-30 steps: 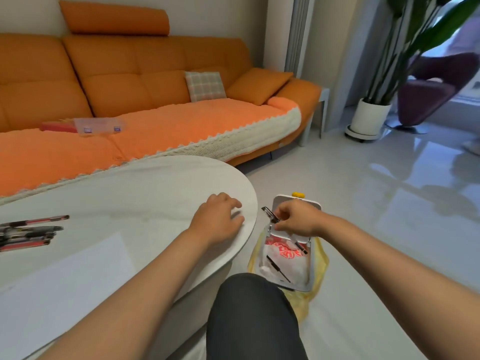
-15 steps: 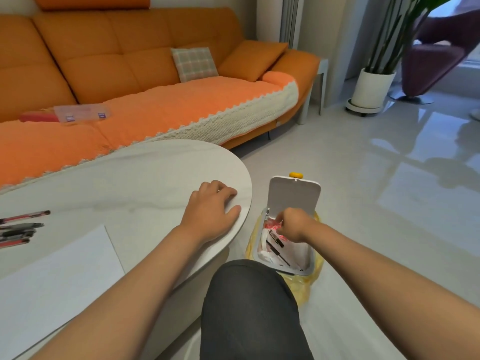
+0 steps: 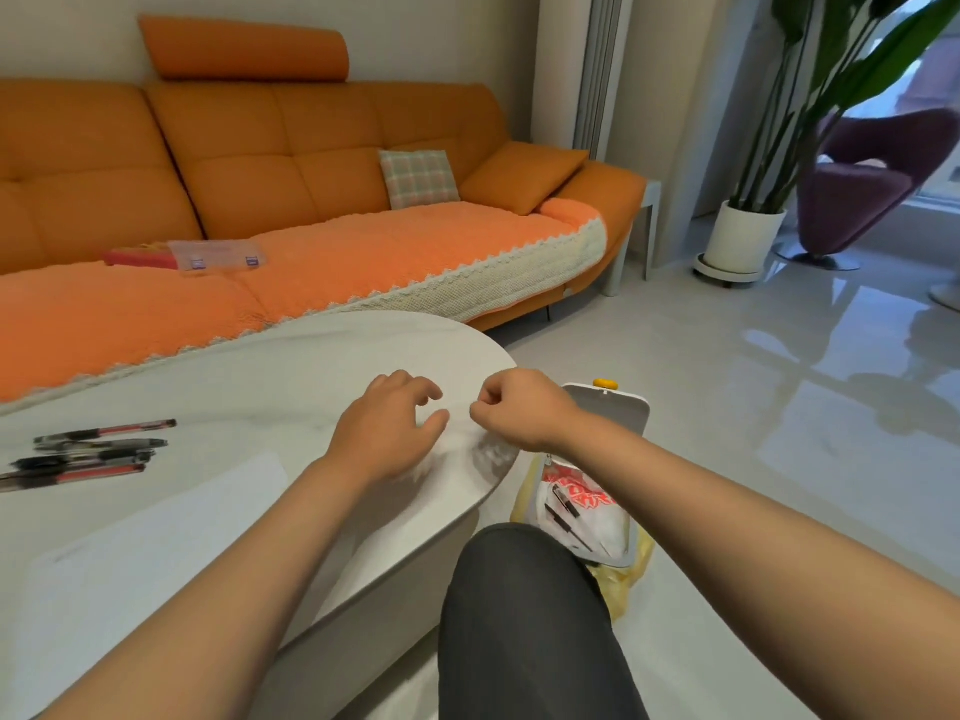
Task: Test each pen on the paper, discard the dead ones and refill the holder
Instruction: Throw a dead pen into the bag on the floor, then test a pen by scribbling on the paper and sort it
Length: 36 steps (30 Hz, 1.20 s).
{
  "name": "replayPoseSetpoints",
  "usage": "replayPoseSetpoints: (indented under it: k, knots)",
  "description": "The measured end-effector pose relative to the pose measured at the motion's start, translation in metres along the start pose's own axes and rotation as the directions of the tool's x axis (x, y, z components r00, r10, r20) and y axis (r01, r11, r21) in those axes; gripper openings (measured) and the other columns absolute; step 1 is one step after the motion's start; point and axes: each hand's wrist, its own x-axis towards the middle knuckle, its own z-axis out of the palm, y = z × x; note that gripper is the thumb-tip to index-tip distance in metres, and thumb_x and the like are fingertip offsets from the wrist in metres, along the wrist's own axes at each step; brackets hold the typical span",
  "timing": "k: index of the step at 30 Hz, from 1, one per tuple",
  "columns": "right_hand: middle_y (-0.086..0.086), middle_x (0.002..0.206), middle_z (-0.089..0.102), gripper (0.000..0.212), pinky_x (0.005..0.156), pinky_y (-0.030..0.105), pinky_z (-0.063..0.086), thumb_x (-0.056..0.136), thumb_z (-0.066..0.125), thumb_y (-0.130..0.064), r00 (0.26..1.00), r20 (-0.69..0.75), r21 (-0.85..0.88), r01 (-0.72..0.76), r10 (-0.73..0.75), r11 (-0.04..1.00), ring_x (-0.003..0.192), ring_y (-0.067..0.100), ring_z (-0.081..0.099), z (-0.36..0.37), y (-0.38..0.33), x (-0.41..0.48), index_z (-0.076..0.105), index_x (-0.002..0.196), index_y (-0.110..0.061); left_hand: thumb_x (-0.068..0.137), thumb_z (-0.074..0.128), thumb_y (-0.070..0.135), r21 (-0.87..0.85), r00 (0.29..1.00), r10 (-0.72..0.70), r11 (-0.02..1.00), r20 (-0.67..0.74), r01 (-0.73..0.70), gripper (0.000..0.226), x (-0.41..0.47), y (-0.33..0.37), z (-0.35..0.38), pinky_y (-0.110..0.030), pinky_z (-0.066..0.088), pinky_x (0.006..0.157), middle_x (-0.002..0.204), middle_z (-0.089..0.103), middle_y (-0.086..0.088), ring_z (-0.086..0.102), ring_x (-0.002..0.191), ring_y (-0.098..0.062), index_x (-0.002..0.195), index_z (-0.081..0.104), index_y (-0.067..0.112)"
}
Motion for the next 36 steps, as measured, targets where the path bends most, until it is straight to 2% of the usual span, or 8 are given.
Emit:
replayPoseSetpoints:
  k: [4,10,19,22,27,30,33,36]
  knots:
    - [-0.006,0.081,0.066,0.017,0.073,0.038,0.054,0.088,0.055,-0.035,0.987,0.064,0.038,0.147,-0.149,0.988,0.078,0.016,0.062,0.016,-0.067,0.0,0.062,0.077,-0.024,0.094,0.051,0.047,0.027,0.998,-0.041,0.999,-0.051,0.043,0.027,-0.034,-0.031,-0.04,-0.03,0.044,0.071,0.105,0.056,0.014,0.05,0.096,-0.009,0.117,0.061,0.035]
    - [-0.004,0.086,0.066,0.016,0.075,0.039,0.055,0.09,0.053,-0.032,0.927,0.173,0.051,0.328,-0.332,0.943,0.079,0.016,0.061,0.071,-0.169,0.007,0.064,0.086,-0.021,0.095,0.052,0.043,0.09,0.978,-0.183,0.977,-0.103,0.192,0.024,-0.093,-0.104,-0.098,-0.03,0.041,0.065,0.104,0.057,0.014,0.051,0.09,-0.01,0.116,0.06,0.035]
    - [-0.012,0.094,0.058,0.016,0.082,0.035,0.053,0.089,0.058,-0.026,0.755,0.366,0.103,0.549,-0.544,0.83,0.087,0.014,0.059,0.17,-0.294,0.009,0.064,0.105,-0.027,0.094,0.057,0.039,0.089,0.88,-0.423,0.889,-0.215,0.449,0.022,-0.2,-0.218,-0.164,-0.038,0.053,0.079,0.102,0.057,0.016,0.053,0.092,-0.009,0.115,0.063,0.035]
    - [-0.008,0.1,0.064,0.02,0.079,0.032,0.051,0.089,0.061,-0.026,0.679,0.427,0.09,0.626,-0.598,0.775,0.089,0.014,0.059,0.199,-0.326,0.003,0.063,0.109,-0.029,0.093,0.058,0.04,0.09,0.847,-0.48,0.856,-0.227,0.509,0.022,-0.236,-0.245,-0.179,-0.035,0.053,0.083,0.107,0.059,0.015,0.054,0.097,-0.007,0.114,0.064,0.036]
    - [-0.008,0.103,0.067,0.023,0.08,0.032,0.05,0.089,0.064,-0.029,0.6,0.461,0.081,0.705,-0.654,0.704,0.089,0.013,0.058,0.234,-0.365,-0.003,0.064,0.112,-0.029,0.088,0.062,0.041,0.156,0.847,-0.504,0.835,-0.169,0.528,0.02,-0.284,-0.269,-0.2,-0.031,0.046,0.08,0.1,0.055,0.014,0.047,0.1,-0.007,0.107,0.066,0.037]
    - [-0.008,0.101,0.068,0.024,0.074,0.03,0.048,0.089,0.066,-0.035,0.571,0.455,0.018,0.761,-0.683,0.648,0.089,0.013,0.058,0.251,-0.379,-0.003,0.066,0.112,-0.03,0.085,0.064,0.044,0.177,0.858,-0.487,0.841,-0.161,0.511,0.019,-0.305,-0.28,-0.202,-0.03,0.046,0.078,0.099,0.055,0.015,0.046,0.1,-0.007,0.104,0.066,0.041]
    - [-0.006,0.099,0.067,0.025,0.069,0.03,0.045,0.089,0.066,-0.039,0.542,0.442,-0.033,0.806,-0.715,0.591,0.088,0.015,0.057,0.262,-0.385,-0.001,0.069,0.112,-0.029,0.084,0.065,0.047,0.21,0.867,-0.477,0.841,-0.147,0.498,0.023,-0.307,-0.283,-0.201,-0.028,0.043,0.076,0.101,0.056,0.014,0.047,0.101,-0.008,0.106,0.067,0.041]
    - [-0.005,0.095,0.064,0.02,0.07,0.032,0.047,0.09,0.068,-0.039,0.53,0.421,-0.039,0.822,-0.736,0.569,0.088,0.016,0.057,0.269,-0.384,0.0,0.071,0.105,-0.027,0.084,0.065,0.048,0.241,0.87,-0.476,0.836,-0.126,0.493,0.028,-0.302,-0.282,-0.199,-0.03,0.044,0.081,0.105,0.057,0.011,0.048,0.106,-0.011,0.11,0.067,0.039]
